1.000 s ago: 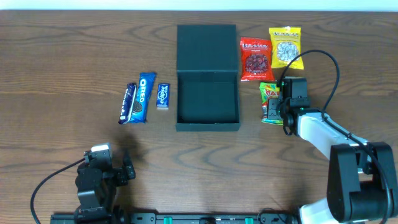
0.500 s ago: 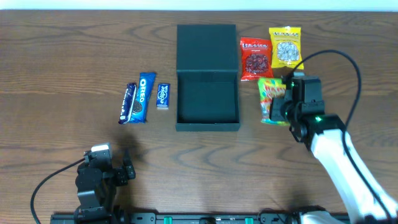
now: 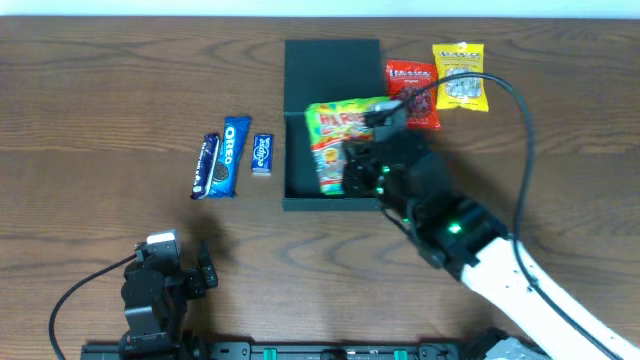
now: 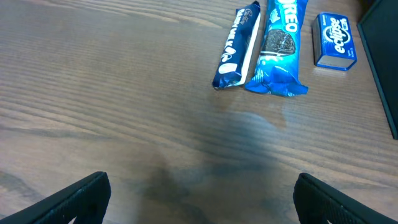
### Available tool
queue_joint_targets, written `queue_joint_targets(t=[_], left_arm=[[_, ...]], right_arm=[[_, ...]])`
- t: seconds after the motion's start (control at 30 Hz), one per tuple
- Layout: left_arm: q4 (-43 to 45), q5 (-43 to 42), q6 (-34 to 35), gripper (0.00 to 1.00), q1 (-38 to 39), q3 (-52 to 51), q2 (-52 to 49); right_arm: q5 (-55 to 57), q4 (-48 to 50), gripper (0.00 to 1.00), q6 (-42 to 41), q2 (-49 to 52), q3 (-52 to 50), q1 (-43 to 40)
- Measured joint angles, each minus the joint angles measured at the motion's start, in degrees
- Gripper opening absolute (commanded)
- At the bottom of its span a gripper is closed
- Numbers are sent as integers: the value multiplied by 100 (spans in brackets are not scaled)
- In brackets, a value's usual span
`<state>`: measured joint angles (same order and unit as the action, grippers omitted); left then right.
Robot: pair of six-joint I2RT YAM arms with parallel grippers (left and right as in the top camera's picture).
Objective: Pack container
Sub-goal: 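Carry the Haribo bag left and lower it into the black box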
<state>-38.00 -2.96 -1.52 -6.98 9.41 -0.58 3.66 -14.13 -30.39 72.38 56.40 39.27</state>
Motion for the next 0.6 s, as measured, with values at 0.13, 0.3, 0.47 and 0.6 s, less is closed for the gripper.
queue_joint_targets(t=[0.13,0.3,0.47,0.6], left_arm=[[-2,0,2,95,0,0,0],[-2,0,2,95,0,0,0],[-2,0,0,95,0,0,0],[-2,0,2,95,0,0,0]], right_arm=[[251,538,2,-820,732,22,367],[708,560,2,-1394,1543,142,448],[1147,590,2,-1572,2142,411,448],[1344,629,44,-1644,2514,656,448]])
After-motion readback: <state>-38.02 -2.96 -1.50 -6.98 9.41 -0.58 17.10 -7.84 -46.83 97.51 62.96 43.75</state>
